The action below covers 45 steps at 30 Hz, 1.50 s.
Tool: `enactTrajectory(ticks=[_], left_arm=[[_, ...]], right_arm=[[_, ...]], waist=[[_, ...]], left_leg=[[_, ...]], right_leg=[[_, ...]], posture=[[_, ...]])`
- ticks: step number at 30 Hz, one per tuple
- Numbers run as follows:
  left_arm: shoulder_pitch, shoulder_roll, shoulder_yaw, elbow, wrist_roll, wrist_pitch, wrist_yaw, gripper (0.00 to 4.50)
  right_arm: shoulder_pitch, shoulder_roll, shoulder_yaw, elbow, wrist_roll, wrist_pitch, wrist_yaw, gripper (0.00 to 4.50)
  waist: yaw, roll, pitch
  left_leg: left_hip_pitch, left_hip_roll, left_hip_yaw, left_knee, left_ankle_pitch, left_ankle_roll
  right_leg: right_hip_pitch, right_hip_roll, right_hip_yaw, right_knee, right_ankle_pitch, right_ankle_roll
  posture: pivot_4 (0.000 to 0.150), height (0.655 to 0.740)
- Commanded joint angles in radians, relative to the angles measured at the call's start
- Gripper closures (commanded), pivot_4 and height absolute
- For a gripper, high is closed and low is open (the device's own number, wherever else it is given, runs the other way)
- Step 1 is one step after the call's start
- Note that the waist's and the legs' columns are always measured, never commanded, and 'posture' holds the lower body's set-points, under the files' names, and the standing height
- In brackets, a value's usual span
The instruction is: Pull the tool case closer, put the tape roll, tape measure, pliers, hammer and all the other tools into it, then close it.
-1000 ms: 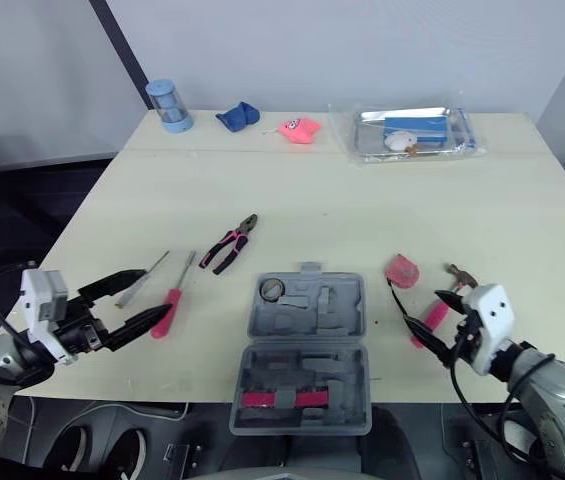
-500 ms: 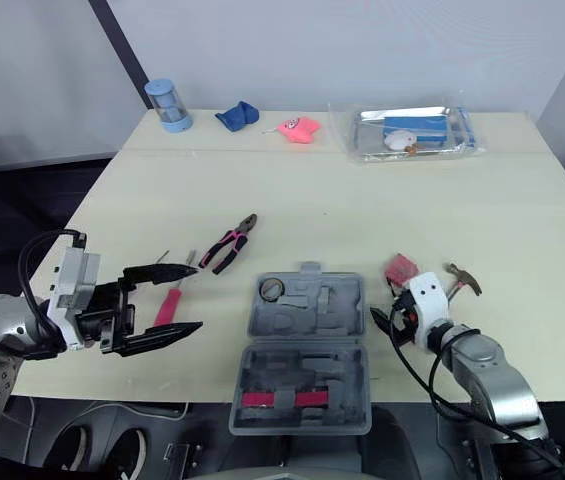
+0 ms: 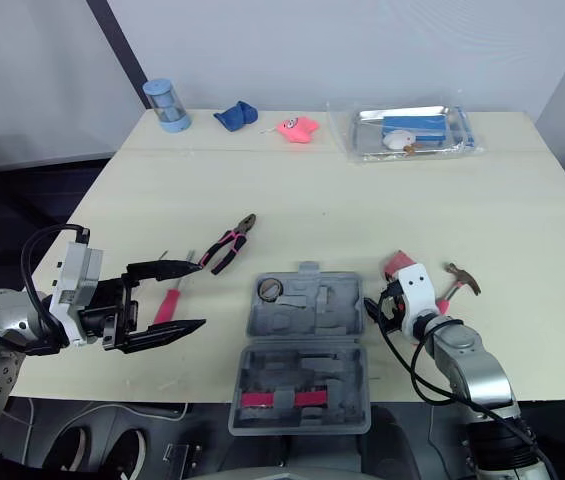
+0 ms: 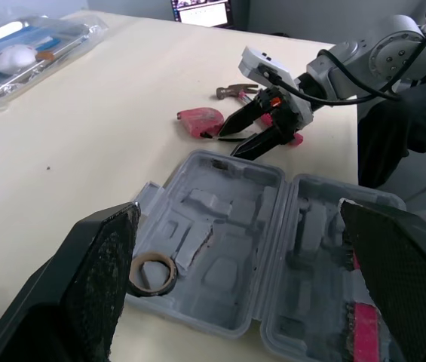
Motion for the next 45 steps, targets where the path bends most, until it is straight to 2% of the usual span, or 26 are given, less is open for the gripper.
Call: enactTrajectory(ticks=[1, 3, 5, 7, 10, 11, 21, 27, 28, 29, 30, 31, 38, 39, 44, 45], left_arm=[[-0.007, -0.001, 0.014, -0.024, -0.018, 0.001, 0.011, 0.00], [-0.007, -0.003, 0.014, -0.023, -0.018, 0.001, 0.014, 0.00], [-0.007, -0.004, 0.014, -0.021, -0.017, 0.000, 0.016, 0.00], [-0.012, -0.005, 0.010, -0.018, -0.016, 0.000, 0.020, 0.00], [-0.023, -0.006, 0.004, -0.020, -0.017, 0.006, 0.029, 0.00], [-0.029, -0.008, 0.002, -0.022, -0.020, 0.010, 0.033, 0.00], [-0.062, -0.007, -0.004, -0.048, -0.040, 0.045, 0.053, 0.00], [-0.066, -0.005, -0.012, -0.058, -0.046, 0.054, 0.059, 0.00], [-0.067, -0.004, -0.014, -0.059, -0.047, 0.055, 0.059, 0.00], [-0.070, -0.003, -0.016, -0.058, -0.047, 0.056, 0.059, 0.00], [-0.072, -0.003, -0.018, -0.058, -0.047, 0.057, 0.059, 0.00], [-0.074, -0.004, -0.019, -0.058, -0.047, 0.057, 0.059, 0.00], [-0.082, -0.004, -0.021, -0.062, -0.050, 0.061, 0.061, 0.00], [-0.082, -0.003, -0.020, -0.063, -0.051, 0.062, 0.061, 0.00], [-0.084, -0.002, -0.021, -0.063, -0.053, 0.061, 0.060, 0.00], [-0.085, -0.002, -0.021, -0.062, -0.054, 0.061, 0.060, 0.00]], right_arm=[[-0.009, 0.021, -0.023, 0.017, -0.007, 0.013, -0.038, 0.38], [-0.009, 0.025, -0.029, 0.023, -0.018, 0.016, -0.054, 0.91], [-0.005, 0.018, -0.032, 0.027, -0.029, 0.016, -0.060, 1.84], [-0.003, 0.012, -0.038, 0.031, -0.034, 0.016, -0.063, 2.98], [-0.004, 0.008, -0.046, 0.033, -0.037, 0.014, -0.061, 4.32], [-0.004, 0.005, -0.049, 0.031, -0.037, 0.015, -0.058, 4.46], [0.102, -0.098, -0.049, -0.135, -0.017, 0.091, 0.019, 4.46], [0.107, -0.105, -0.042, -0.152, -0.027, 0.102, 0.014, 4.46], [0.102, -0.101, -0.041, -0.150, -0.033, 0.100, 0.006, 4.07], [0.094, -0.094, -0.040, -0.146, -0.033, 0.100, 0.002, 3.96], [0.086, -0.085, -0.041, -0.144, -0.033, 0.099, -0.004, 3.51], [0.081, -0.081, -0.042, -0.143, -0.031, 0.100, -0.006, 3.35], [0.071, -0.061, -0.044, -0.137, -0.032, 0.118, -0.019, 0.30], [0.069, -0.053, -0.049, -0.134, -0.030, 0.121, -0.025, 0.03], [0.050, -0.002, -0.085, -0.117, -0.011, 0.146, -0.059, 0.03], [0.048, 0.000, -0.086, -0.113, -0.014, 0.146, -0.063, 0.29]], waist=[[0.000, 0.000, 0.000], [0.000, 0.000, 0.000], [0.002, 0.000, 0.000], [0.003, 0.000, 0.000], [0.003, 0.000, 0.000], [0.003, 0.000, 0.000], [0.006, 0.000, 0.000], [0.004, 0.000, 0.000], [0.004, 0.000, 0.000], [0.004, 0.000, 0.000], [0.004, 0.000, 0.000], [0.003, 0.000, 0.000], [0.004, 0.000, 0.000], [0.004, 0.000, 0.000], [0.003, 0.000, 0.000], [0.003, 0.000, 0.000]], left_leg=[[0.000, 0.000, 0.000, 0.000, 0.000, 0.000], [0.000, 0.000, 0.000, 0.000, 0.000, 0.000], [0.000, 0.000, 0.000, 0.000, 0.000, 0.000], [0.000, 0.000, 0.000, 0.000, 0.000, 0.000], [0.000, 0.000, 0.000, 0.000, 0.000, 0.000], [0.000, 0.000, 0.000, 0.000, 0.000, 0.000], [-0.001, 0.000, 0.000, 0.000, 0.000, 0.000], [-0.001, 0.000, 0.000, 0.000, 0.000, 0.000], [-0.001, 0.000, 0.000, 0.000, 0.000, 0.000], [-0.001, 0.000, 0.000, 0.000, 0.000, 0.000], [-0.001, 0.000, 0.000, 0.000, 0.000, 0.000], [-0.001, 0.000, 0.000, 0.000, 0.000, 0.000], [-0.001, 0.000, 0.000, 0.000, 0.000, 0.000], [-0.001, 0.000, 0.000, 0.000, 0.000, 0.000], [-0.001, 0.000, 0.000, 0.000, 0.000, 0.000], [-0.001, 0.000, 0.000, 0.000, 0.000, 0.000]], right_leg=[[0.000, 0.000, 0.000, 0.000, 0.000, 0.000], [0.000, 0.000, 0.000, 0.000, 0.000, 0.000], [0.000, 0.000, 0.000, 0.000, 0.000, 0.000], [0.000, 0.000, 0.000, 0.000, 0.000, 0.000], [0.000, 0.000, 0.000, 0.000, 0.000, 0.000], [0.000, 0.000, 0.000, 0.000, 0.000, 0.000], [-0.001, 0.000, 0.000, -0.001, 0.000, 0.000], [-0.001, 0.000, 0.000, 0.000, 0.000, 0.000], [-0.001, 0.000, 0.000, 0.000, 0.000, 0.000], [-0.001, 0.000, 0.000, 0.000, 0.000, 0.000], [-0.001, 0.000, 0.000, 0.000, 0.000, 0.000], [-0.001, 0.000, 0.000, 0.000, 0.000, 0.000], [-0.001, 0.000, 0.000, 0.000, 0.000, 0.000], [-0.001, 0.000, 0.000, 0.000, 0.000, 0.000], [-0.001, 0.000, 0.000, 0.000, 0.000, 0.000], [-0.001, 0.000, 0.000, 0.000, 0.000, 0.000]], posture=[[0.150, 0.7400], [0.150, 0.7400], [0.150, 0.7400], [0.150, 0.7400], [0.150, 0.7400], [0.150, 0.7400], [0.150, 0.7400], [0.150, 0.7400], [0.150, 0.7400], [0.150, 0.7400], [0.150, 0.7400], [0.150, 0.7400], [0.150, 0.7400], [0.150, 0.7400], [0.150, 0.7400], [0.150, 0.7400]])
